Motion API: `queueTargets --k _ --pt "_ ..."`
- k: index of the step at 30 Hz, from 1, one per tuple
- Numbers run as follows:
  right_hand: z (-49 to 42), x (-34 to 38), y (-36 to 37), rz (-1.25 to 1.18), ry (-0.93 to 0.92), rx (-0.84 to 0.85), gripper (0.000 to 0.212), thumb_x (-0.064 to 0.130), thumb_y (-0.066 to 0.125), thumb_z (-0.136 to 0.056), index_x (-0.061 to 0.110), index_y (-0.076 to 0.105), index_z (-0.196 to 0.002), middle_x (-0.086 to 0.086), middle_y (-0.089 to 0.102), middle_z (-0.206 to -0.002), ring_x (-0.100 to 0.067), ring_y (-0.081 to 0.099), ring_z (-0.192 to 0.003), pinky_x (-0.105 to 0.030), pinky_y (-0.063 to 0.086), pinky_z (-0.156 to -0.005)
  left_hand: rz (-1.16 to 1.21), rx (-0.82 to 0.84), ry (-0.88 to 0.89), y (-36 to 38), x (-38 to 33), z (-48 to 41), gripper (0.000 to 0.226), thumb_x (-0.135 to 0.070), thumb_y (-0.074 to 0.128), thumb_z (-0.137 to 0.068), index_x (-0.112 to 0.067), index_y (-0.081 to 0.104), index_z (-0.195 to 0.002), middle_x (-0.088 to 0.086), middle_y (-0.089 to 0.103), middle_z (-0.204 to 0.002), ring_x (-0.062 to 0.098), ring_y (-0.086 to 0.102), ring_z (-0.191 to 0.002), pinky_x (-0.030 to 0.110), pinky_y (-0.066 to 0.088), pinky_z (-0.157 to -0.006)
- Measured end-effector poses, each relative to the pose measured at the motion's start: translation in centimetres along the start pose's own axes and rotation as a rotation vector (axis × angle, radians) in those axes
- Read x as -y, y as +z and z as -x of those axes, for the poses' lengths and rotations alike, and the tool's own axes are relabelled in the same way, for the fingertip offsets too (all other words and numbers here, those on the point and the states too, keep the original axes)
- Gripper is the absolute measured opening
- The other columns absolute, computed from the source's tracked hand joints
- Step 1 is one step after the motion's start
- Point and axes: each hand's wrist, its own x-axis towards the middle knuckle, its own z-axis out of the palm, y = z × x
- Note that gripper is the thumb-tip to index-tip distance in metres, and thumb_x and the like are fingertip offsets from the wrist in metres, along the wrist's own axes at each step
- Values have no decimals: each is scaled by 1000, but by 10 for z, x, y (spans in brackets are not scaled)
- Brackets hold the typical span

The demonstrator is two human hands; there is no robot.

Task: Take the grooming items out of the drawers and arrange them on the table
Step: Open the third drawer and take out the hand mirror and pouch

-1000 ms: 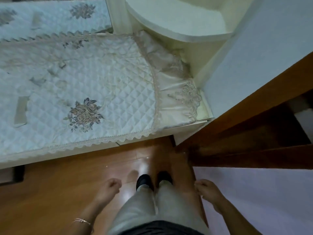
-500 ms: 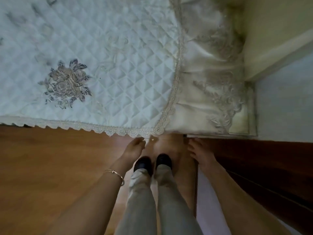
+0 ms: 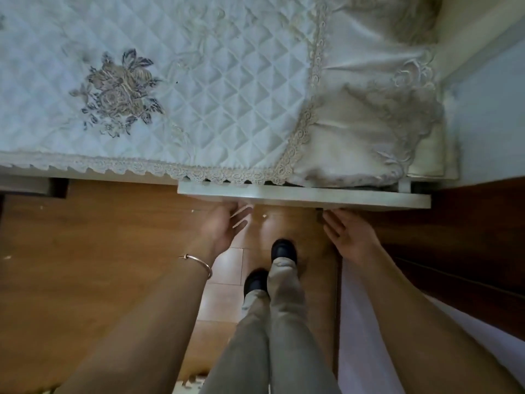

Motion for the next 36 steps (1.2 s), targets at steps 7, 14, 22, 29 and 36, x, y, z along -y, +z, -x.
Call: queueTargets --k 7,14,22,29,36 --pt "47 -49 -32 409 -101 -71 21 3 45 -93 -1 54 -112 -13 58 -100 -22 57 -89 -28 47 -81 -326 -26 151 -32 41 75 19 -20 41 -97 -15 58 -95 5 66 -103 17 62 -92 26 46 -81" --pt "142 -30 -43 1002 -939 -128 15 9 55 -89 11 65 -100 4 65 -92 -4 60 -86 -5 42 -77 -970 -167 960 -59 18 148 21 -31 51 -90 -16 65 -86 -10 62 -82 3 54 -78 17 40 -68" --pt "119 7 -40 1427 -910 -214 31 27 51 -91 10 61 -115 -11 64 -118 -26 52 -114 -36 40 -97 -1475 -139 1021 -40 1 128 60 -46 27 -86 -4 62 -109 15 66 -108 33 56 -106 34 38 -94" --pt "143 -22 -55 1327 -864 -226 29 22 54 -89 7 63 -113 -12 64 -118 -26 51 -114 -33 41 -95 -1443 -138 896 -53 24 147 51 -47 32 -89 -13 54 -120 7 64 -114 28 53 -111 38 37 -95" --pt "165 -64 -80 1283 -822 -249 24 19 54 -89 8 66 -107 -9 66 -112 -24 53 -109 -32 43 -88 -1418 -136 911 -72 60 168 25 -30 38 -96 -18 60 -90 -2 62 -83 20 50 -86 30 30 -81"
